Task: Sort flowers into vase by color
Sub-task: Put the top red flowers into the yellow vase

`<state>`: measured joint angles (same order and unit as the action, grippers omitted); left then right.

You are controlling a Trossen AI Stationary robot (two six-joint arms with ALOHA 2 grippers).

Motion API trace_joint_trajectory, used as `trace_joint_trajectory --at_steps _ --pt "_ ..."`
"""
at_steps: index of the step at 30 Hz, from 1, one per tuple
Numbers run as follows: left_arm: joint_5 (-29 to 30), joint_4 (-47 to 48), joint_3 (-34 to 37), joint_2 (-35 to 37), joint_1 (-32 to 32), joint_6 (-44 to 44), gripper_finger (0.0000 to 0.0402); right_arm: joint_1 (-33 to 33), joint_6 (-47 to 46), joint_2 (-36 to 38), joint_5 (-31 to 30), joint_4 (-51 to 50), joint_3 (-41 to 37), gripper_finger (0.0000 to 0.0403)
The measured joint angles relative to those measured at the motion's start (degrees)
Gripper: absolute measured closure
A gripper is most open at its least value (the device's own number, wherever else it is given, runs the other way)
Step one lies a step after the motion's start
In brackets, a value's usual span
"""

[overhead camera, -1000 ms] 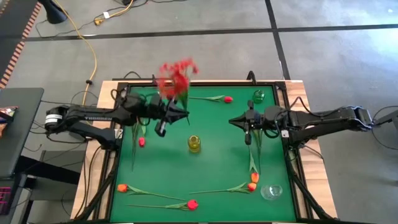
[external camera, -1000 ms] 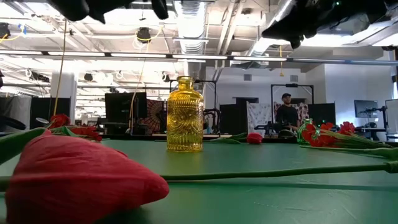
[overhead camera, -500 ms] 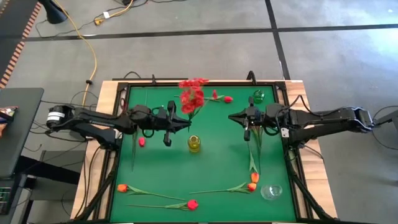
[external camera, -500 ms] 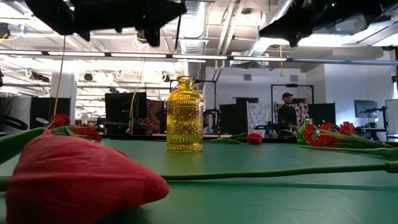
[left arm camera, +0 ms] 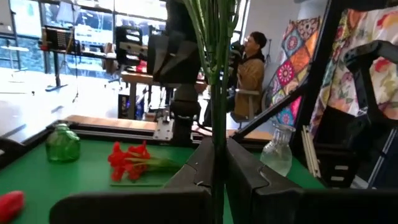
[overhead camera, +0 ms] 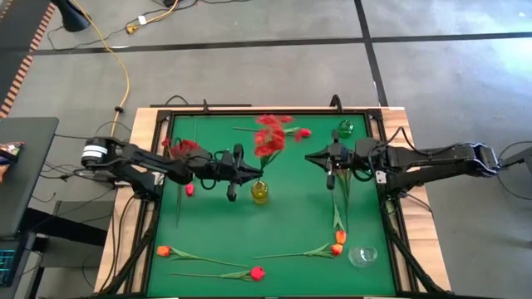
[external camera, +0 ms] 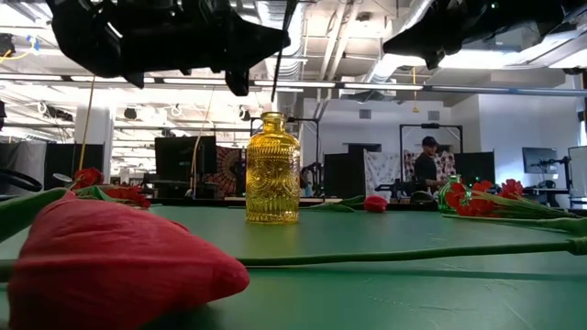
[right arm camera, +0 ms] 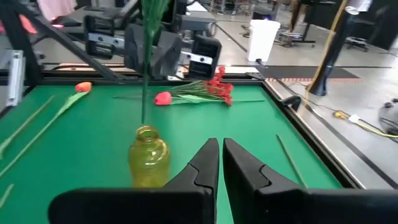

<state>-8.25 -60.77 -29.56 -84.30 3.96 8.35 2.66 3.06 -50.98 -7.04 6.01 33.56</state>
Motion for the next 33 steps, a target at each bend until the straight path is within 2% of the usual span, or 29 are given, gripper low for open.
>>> trace_joint_trajectory --at_steps 15,24,33 --pt "2.5 2.2 0.0 -1.2 -0.9 -5.2 0.0400 0.0 0.0 0.0 1.3 -0.4 0.0 0.0353" --pt "2.1 4.7 0.1 -1.2 -0.9 -6.2 0.0400 0.0 -0.1 0.0 1.3 -0.4 0.0 0.0353" --pt "2.0 2.0 5.1 -1.2 -0.9 -5.2 0.0400 0.0 -0.1 0.0 1.3 -0.4 0.0 0.0353"
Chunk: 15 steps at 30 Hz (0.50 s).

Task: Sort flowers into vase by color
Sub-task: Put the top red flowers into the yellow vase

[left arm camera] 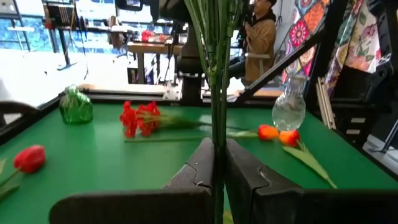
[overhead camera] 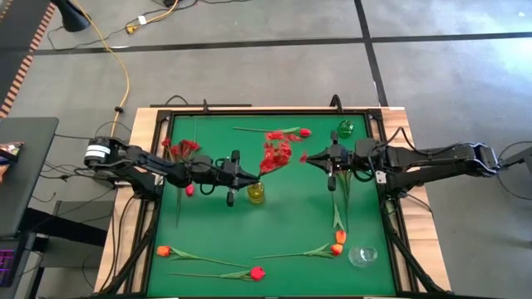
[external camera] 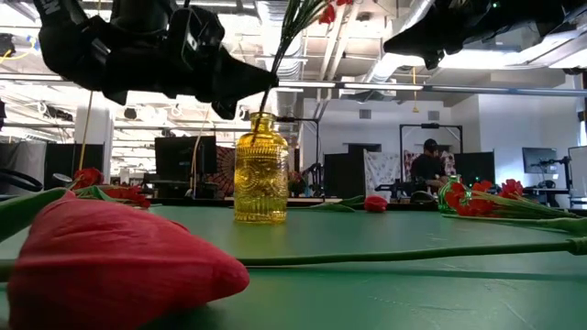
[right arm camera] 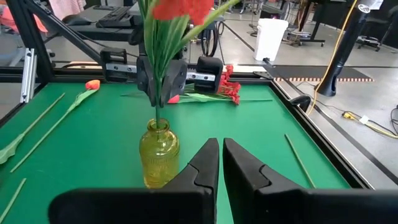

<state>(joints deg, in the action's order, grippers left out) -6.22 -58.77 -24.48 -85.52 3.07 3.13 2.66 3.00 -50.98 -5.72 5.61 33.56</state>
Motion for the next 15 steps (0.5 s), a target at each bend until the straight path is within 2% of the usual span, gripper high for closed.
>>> trace_joint_trajectory --at_steps 9,15 --pt "-0.7 -1.9 0.4 -2.1 0.0 -0.2 0.0400 0.0 0.0 0.0 0.0 0.0 0.0 0.0353" --pt "-2.5 -15.6 0.3 -10.7 0.0 3.9 0.0400 0.1 0.0 0.0 0.0 0.0 0.0 0.0353"
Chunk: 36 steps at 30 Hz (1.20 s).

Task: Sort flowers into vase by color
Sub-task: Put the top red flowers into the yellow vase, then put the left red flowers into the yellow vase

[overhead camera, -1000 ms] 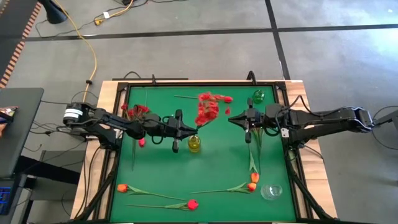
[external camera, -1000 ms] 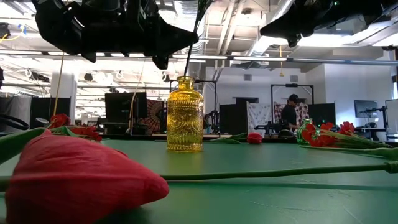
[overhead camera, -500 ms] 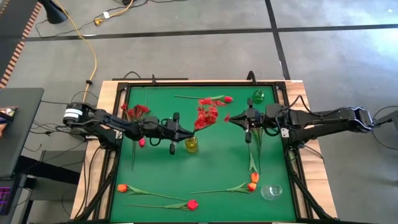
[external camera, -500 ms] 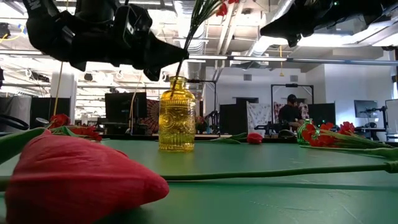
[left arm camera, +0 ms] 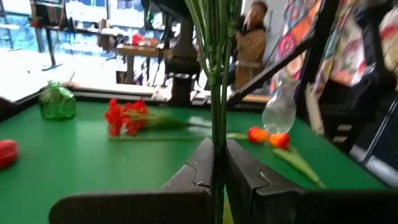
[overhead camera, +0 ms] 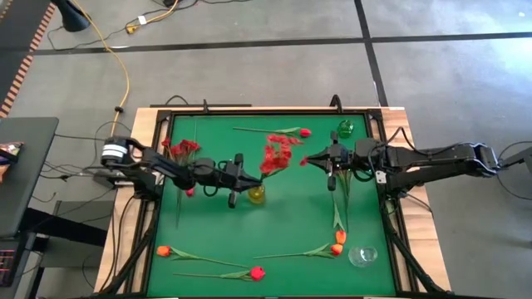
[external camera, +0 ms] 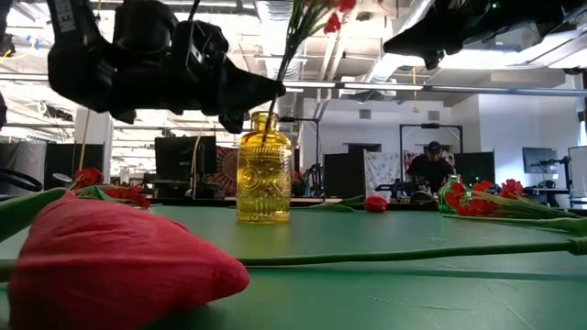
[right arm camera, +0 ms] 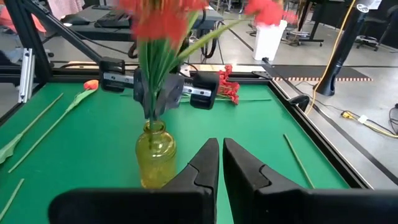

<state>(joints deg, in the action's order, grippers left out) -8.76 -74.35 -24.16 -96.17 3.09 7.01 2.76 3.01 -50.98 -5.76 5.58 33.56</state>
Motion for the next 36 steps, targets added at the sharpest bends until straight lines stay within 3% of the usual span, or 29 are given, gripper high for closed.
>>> trace_joint_trajectory --at_steps 8,19,27,36 --pt "0.0 -2.3 -0.2 -2.5 0.2 5.4 0.0381 0.0 0.0 0.0 0.0 0.0 0.0 0.0353" --pt "-0.8 0.1 -0.2 -1.9 0.2 6.6 0.0287 0.0 0.0 0.0 0.0 -0.7 0.0 0.0353" --pt "-7.5 17.8 -0.2 7.4 2.8 4.2 0.0242 0.0 0.0 0.0 -0.1 -0.7 0.0 0.0353" --pt "-4.7 42.6 -0.2 25.9 5.2 -4.9 0.0240 0.0 0.5 0.0 -0.1 -0.9 0.0 0.0353"
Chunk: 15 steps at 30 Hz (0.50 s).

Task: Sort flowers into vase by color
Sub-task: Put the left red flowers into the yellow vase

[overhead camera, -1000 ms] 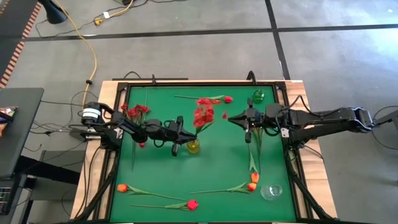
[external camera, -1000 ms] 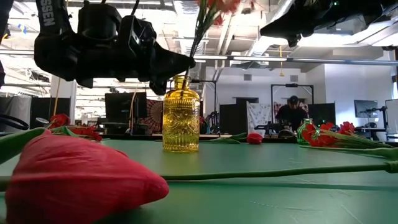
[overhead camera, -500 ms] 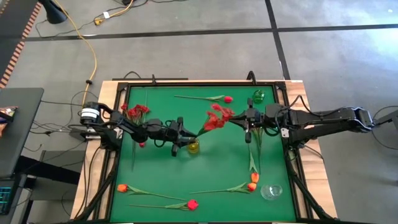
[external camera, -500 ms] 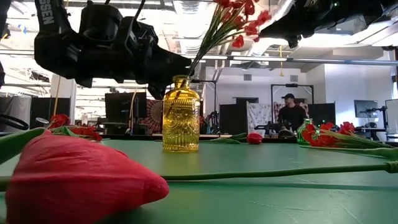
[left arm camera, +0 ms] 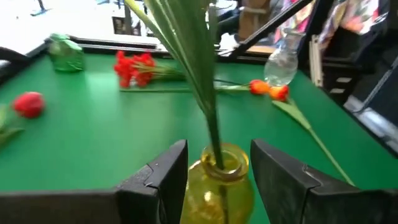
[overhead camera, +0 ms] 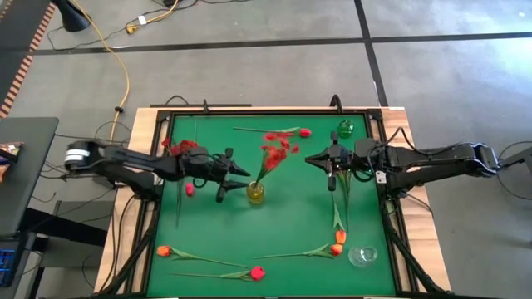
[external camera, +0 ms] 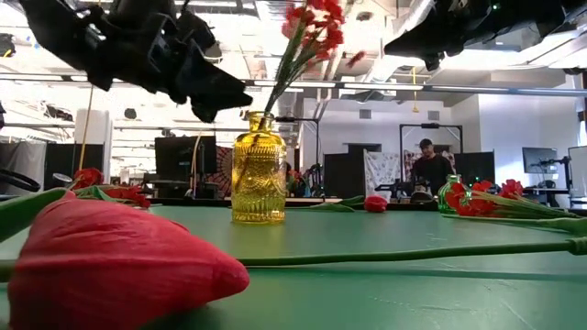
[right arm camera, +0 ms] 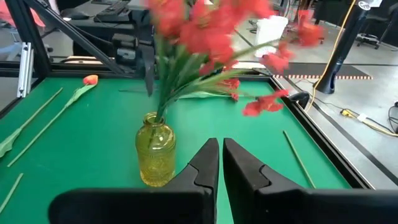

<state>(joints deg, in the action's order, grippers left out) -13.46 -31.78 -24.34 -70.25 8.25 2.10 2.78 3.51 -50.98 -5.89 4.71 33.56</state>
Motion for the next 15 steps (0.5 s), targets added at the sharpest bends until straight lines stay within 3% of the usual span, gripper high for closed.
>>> trace_joint_trajectory --at_steps 10,15 --pt "2.0 13.8 0.0 13.5 3.7 2.1 0.0240 0.0 0.3 0.0 0.0 0.0 0.0 0.0353" --pt "5.3 27.5 -3.9 15.9 6.9 11.3 0.0240 0.0 2.5 0.0 0.0 0.0 0.0 0.0353"
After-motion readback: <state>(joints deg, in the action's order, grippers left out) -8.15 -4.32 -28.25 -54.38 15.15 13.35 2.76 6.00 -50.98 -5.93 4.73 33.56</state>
